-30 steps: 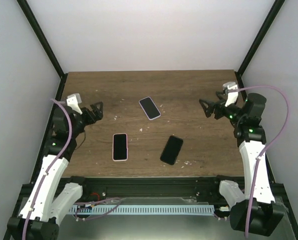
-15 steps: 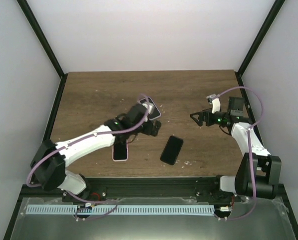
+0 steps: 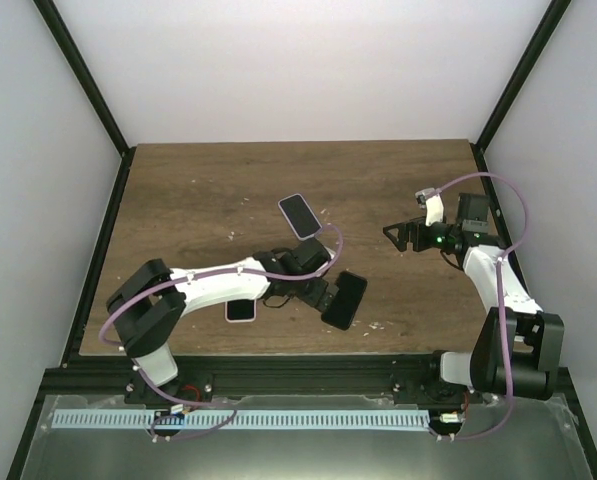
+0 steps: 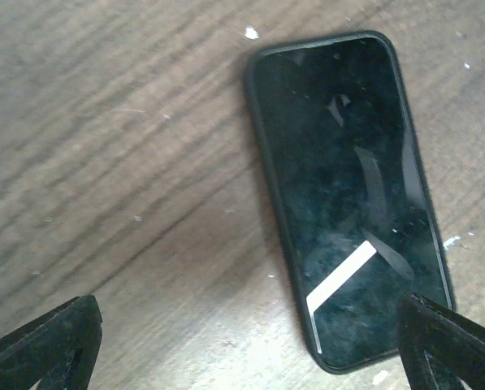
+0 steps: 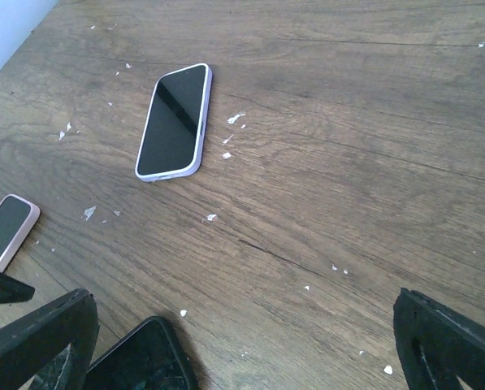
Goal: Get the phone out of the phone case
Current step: Adjust the phone at the center of the board.
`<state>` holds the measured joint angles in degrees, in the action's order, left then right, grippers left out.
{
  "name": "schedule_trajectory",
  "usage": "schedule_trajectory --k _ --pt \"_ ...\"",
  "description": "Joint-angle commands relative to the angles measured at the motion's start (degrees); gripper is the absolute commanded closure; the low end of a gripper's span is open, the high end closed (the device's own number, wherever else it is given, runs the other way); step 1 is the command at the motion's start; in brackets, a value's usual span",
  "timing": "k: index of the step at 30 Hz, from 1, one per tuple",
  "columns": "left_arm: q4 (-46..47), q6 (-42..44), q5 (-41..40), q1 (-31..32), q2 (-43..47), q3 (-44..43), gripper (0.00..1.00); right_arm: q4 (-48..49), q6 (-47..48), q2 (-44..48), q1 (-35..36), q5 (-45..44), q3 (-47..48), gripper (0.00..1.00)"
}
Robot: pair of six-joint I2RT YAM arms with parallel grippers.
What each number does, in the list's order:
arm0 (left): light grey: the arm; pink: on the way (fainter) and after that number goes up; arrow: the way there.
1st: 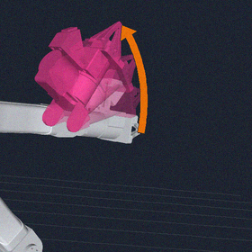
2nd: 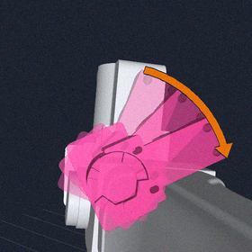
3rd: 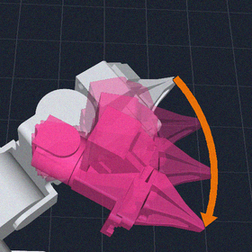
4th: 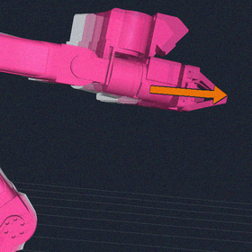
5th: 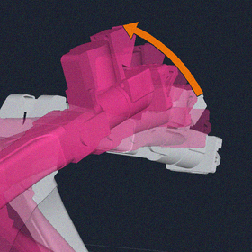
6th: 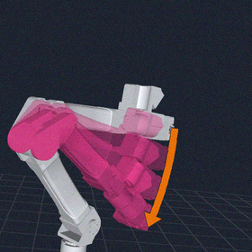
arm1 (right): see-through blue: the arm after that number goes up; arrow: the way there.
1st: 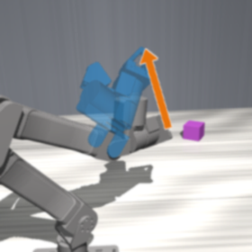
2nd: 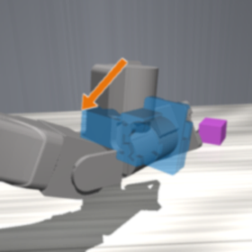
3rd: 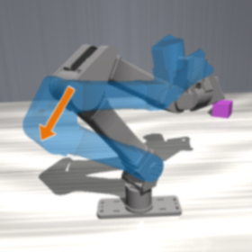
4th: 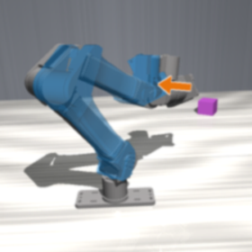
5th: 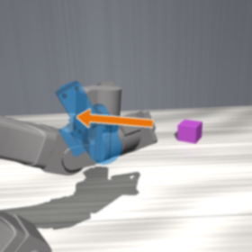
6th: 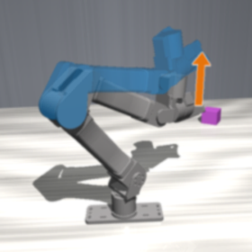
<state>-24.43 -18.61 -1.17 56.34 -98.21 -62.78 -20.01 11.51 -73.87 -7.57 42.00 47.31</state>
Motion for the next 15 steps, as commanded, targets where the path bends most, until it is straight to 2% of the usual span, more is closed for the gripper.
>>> schedule_trajectory --k 1,6,12,15 --pt "0.81 0.28 5.68 0.44 -2.27 -1.27 0.0 0.47 -0.17 -1.12 0.5 0.73 1.79 0.0" --pt "-0.97 -2.67 9.14 0.67 -8.44 -5.2 0.05 0.67 -0.62 -1.42 0.47 -0.97 1.96 0.0" --pt "1.25 -3.75 12.59 3.41 -12.21 -7.76 0.08 0.98 -0.83 -0.78 0.46 -1.41 1.81 0.0" --pt "4.7 -4.35 16.92 4.8 -13.85 -9.3 0.1 1.03 -1.05 -0.72 0.47 -1.89 1.9 0.0"
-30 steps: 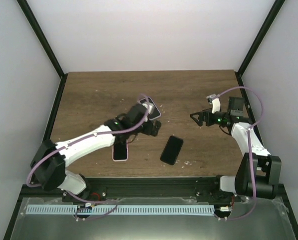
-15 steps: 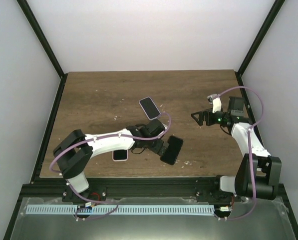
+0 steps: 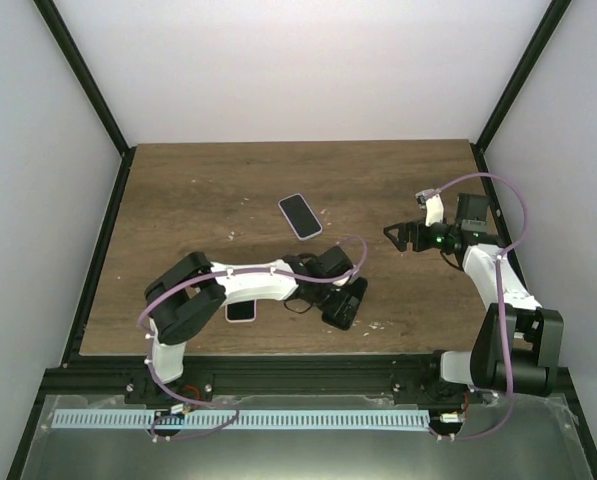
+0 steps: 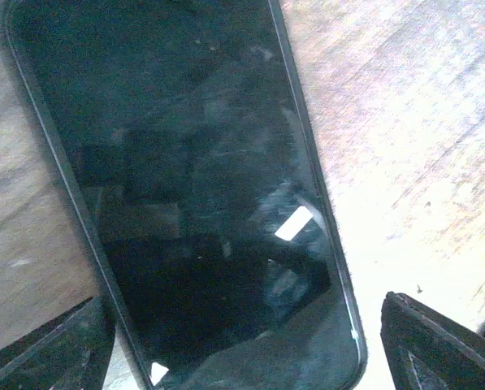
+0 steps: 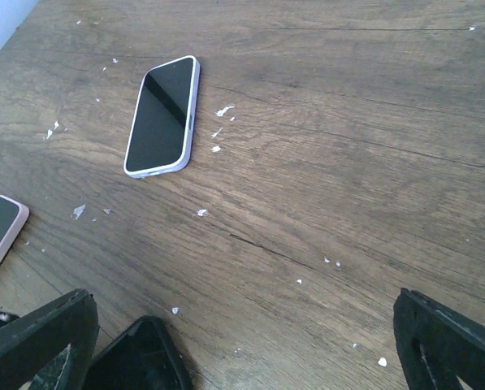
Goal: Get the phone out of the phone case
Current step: Adjust the phone at the center of the board.
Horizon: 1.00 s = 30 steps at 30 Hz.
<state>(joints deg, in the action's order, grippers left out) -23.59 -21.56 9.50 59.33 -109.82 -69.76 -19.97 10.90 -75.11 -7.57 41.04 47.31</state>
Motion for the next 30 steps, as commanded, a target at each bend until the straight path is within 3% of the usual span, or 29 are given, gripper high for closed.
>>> schedule_trajectory --k 1,6,9,14,18,21,25,30 --pt "5.59 -1.75 8.15 2.25 -2.81 -2.58 0.1 0.88 -0.51 0.57 0.46 -1.21 1.89 0.0" --pt "16.76 -4.83 13.82 2.72 -4.24 -3.03 0.11 -0.25 -0.29 0.85 0.22 -6.68 3.29 0.0" --pt "14.66 -3.62 7.55 2.64 -0.28 -2.74 0.11 -6.82 4.84 -0.35 0.02 -11.13 7.32 0.0" --pt "10.12 0.39 -9.21 1.9 15.81 6.4 0.08 -19.01 16.72 -0.76 0.82 -14.18 7.52 0.06" --pt "6.48 3.3 -22.77 -0.65 30.94 14.26 0.01 -25.44 23.82 0.78 5.72 -15.17 3.66 0.09" --pt "3.52 1.99 -24.89 -5.98 40.34 17.95 0.0 -27.52 26.01 0.79 10.43 -15.9 0.96 0.09" --pt "0.17 2.87 -21.98 -12.37 50.05 20.37 0.0 -27.57 23.09 -3.36 17.18 -18.89 0.21 0.09" --pt "-3.3 8.0 -25.83 -14.21 56.28 22.59 0.0 -26.79 18.43 -9.08 24.32 -24.34 1.15 0.07"
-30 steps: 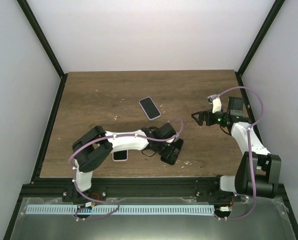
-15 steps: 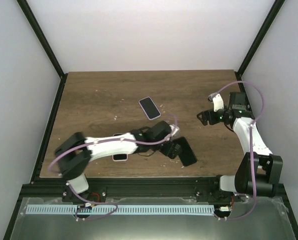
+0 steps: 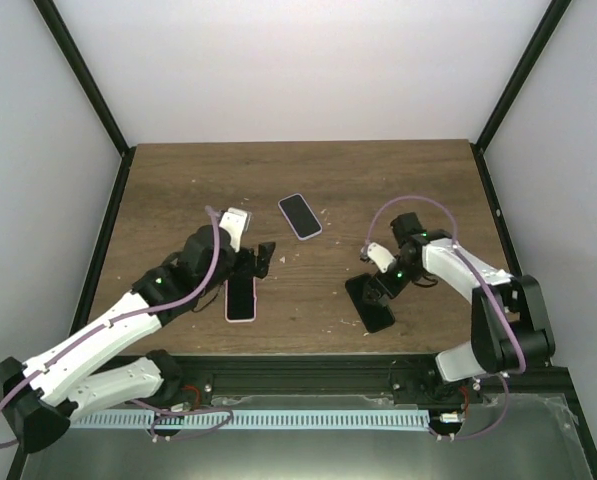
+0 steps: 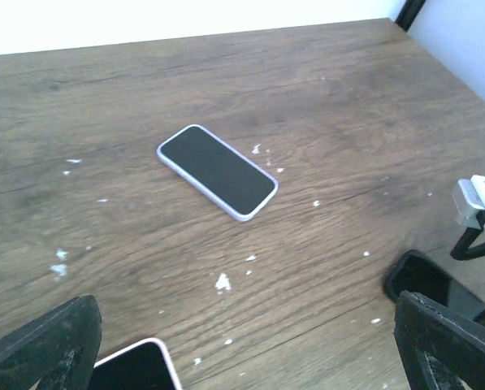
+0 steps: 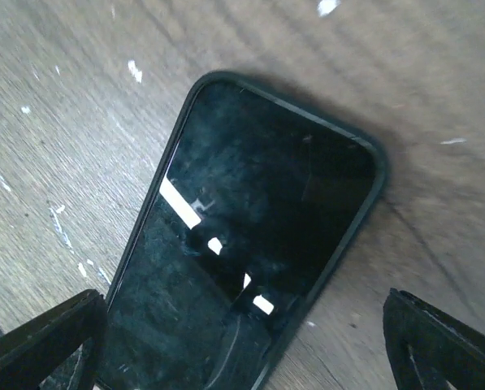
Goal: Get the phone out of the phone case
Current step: Adjust the phone at the center of the board, then pick up the phone at the center of the board.
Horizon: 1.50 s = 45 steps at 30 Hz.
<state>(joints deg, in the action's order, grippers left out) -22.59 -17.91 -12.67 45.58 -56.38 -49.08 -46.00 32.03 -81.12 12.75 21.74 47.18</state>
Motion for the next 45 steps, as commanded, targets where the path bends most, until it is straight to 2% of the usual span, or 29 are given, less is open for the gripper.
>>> schedule_trajectory --k 1,13,17,29,36,42,45 --pt "-4.76 4.57 -4.58 -0.45 3.59 2.29 0.0 -0.75 -3.35 -4.01 5.2 -5.94 1.4 0.06" --pt "-3.98 5.68 -6.01 -0.45 4.82 3.55 0.01 -0.18 -7.55 -11.4 18.15 -9.81 4.13 0.0" --pt "-4.21 5.54 -6.12 -0.48 4.02 3.6 0.01 1.0 -7.6 -12.5 22.13 -15.16 3.94 0.0" --pt "-4.46 5.16 -6.75 -0.47 2.19 3.51 0.02 2.87 -5.93 -7.44 22.33 -26.91 -5.58 0.0" --pt "-4.75 4.95 -6.86 -0.49 1.82 3.31 0.03 3.6 -6.81 -4.78 21.44 -29.94 -8.47 0.01" --pt "-5.18 3.43 -6.85 -0.56 1.87 3.29 0.05 5.13 -8.09 -6.03 17.47 -32.49 -6.36 0.14" --pt "-5.12 1.36 -6.53 -0.43 1.63 3.52 0.05 6.32 -8.27 -6.24 15.91 -33.0 -5.55 0.16"
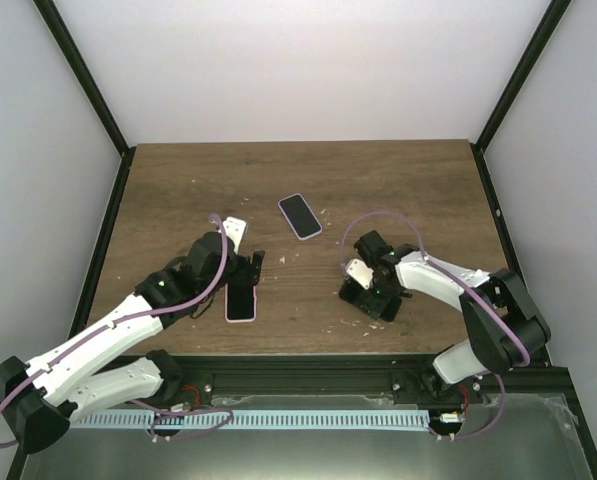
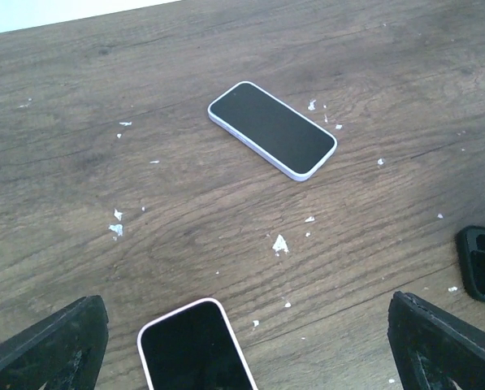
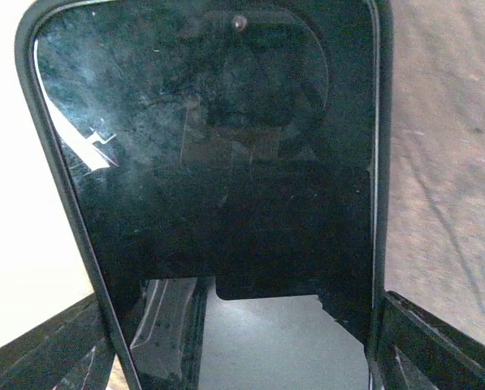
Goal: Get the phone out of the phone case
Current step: Pick up the phone at the center of the board.
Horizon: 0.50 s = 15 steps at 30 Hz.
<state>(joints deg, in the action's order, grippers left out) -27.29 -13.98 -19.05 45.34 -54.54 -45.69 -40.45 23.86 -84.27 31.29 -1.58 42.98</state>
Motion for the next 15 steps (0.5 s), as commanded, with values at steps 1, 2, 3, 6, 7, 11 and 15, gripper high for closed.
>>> schedule_trajectory --k 1,2,3,6,7,11,15 --pt "-0.4 -3.18 0.38 -0.36 -0.42 0.24 0.05 1.09 -0.11 -3.09 -2.79 -9.94 -1.4 0.15" --pt "-0.44 -3.98 1.12 -0.27 -0.7 0.17 0.05 1.18 0.13 -3.05 -2.83 -9.59 -1.47 0.14" --pt "-0.52 -5.32 2.39 -0.24 -0.98 0.02 0.05 1.1 0.59 -3.01 -2.89 -8.69 -1.66 0.11" --pt "0.75 -9.36 7.52 -0.21 -1.68 0.92 0.05 1.67 2.33 -2.38 -2.87 -7.74 -3.47 0.07" --pt "1.83 -10.67 9.72 -0.2 -1.98 1.55 0.05 1.63 3.13 -2.19 -2.9 -7.48 -4.19 0.06" --pt "6.56 -15.74 17.33 -0.21 -3.86 3.89 0.07 1.44 6.15 -1.12 -2.9 -6.01 -6.48 0.09" --pt "10.32 -18.18 20.37 -0.25 -7.03 4.75 0.09 1.19 7.27 -0.21 -2.9 -3.58 -5.49 0.27"
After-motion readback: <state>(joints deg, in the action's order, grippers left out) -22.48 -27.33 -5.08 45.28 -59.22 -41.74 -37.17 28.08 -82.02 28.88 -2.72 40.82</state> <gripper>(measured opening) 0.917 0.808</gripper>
